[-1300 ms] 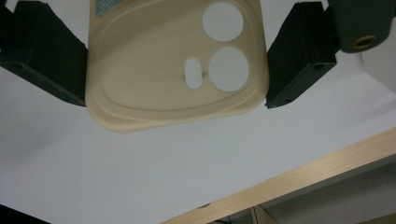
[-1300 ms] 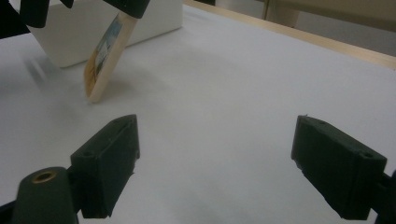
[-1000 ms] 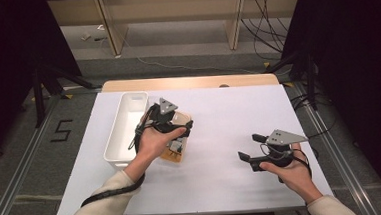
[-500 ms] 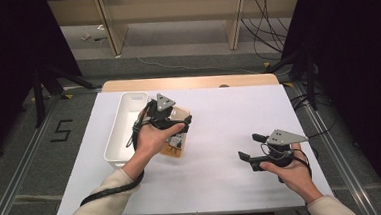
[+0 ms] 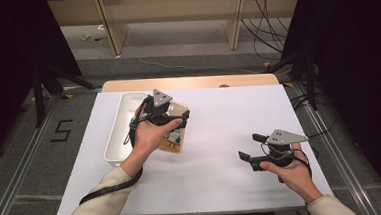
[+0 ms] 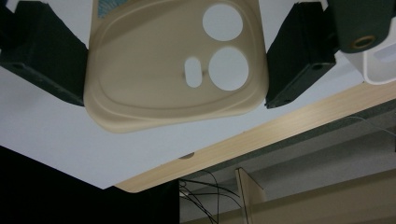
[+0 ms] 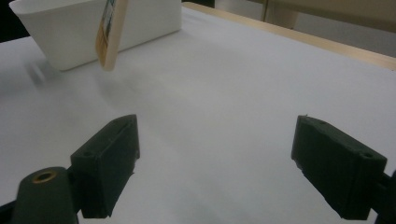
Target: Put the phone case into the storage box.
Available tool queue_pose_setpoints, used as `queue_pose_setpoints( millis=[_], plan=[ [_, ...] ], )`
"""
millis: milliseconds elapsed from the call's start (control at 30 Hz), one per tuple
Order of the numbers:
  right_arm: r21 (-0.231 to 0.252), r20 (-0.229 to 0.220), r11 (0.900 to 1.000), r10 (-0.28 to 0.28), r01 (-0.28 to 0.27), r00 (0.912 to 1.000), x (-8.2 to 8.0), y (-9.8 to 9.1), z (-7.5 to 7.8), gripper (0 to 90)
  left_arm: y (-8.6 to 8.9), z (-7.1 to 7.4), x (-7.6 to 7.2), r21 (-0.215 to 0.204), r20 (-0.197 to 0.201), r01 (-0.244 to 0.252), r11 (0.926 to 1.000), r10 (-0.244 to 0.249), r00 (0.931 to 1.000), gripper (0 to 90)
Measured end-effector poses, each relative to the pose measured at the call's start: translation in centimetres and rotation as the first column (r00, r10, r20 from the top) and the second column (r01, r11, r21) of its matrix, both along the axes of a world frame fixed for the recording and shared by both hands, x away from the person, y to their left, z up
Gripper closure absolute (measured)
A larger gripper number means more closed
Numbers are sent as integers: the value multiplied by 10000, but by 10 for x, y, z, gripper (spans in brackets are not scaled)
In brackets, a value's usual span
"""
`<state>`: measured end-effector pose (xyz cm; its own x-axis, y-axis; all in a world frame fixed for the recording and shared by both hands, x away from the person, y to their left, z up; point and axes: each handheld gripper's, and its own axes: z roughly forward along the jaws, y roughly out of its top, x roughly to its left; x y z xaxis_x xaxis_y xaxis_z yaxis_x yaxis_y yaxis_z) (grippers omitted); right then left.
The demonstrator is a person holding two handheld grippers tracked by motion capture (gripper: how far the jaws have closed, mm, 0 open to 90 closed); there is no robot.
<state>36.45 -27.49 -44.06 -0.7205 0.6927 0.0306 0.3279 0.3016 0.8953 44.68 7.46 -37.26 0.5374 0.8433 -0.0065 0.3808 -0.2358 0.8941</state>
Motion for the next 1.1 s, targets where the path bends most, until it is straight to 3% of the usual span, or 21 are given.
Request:
queue_pose_setpoints(
  millis=[167, 567, 1100],
  plan=[
    [-6, 1, 10000, 7, -7, 10000, 0, 0, 0, 161, 3, 3, 3, 19, 193, 32, 10000, -32, 9998, 111],
    [-5, -11, 10000, 16, -16, 10000, 0, 0, 0, 161, 8, 9, 5, -210, 163, -210, 9996, 214, 9996, 111],
    [-20, -28, 10000, 13, -13, 10000, 0, 0, 0, 161, 18, 19, 7, -279, 473, -507, 9983, 520, 9975, 112]
  ],
)
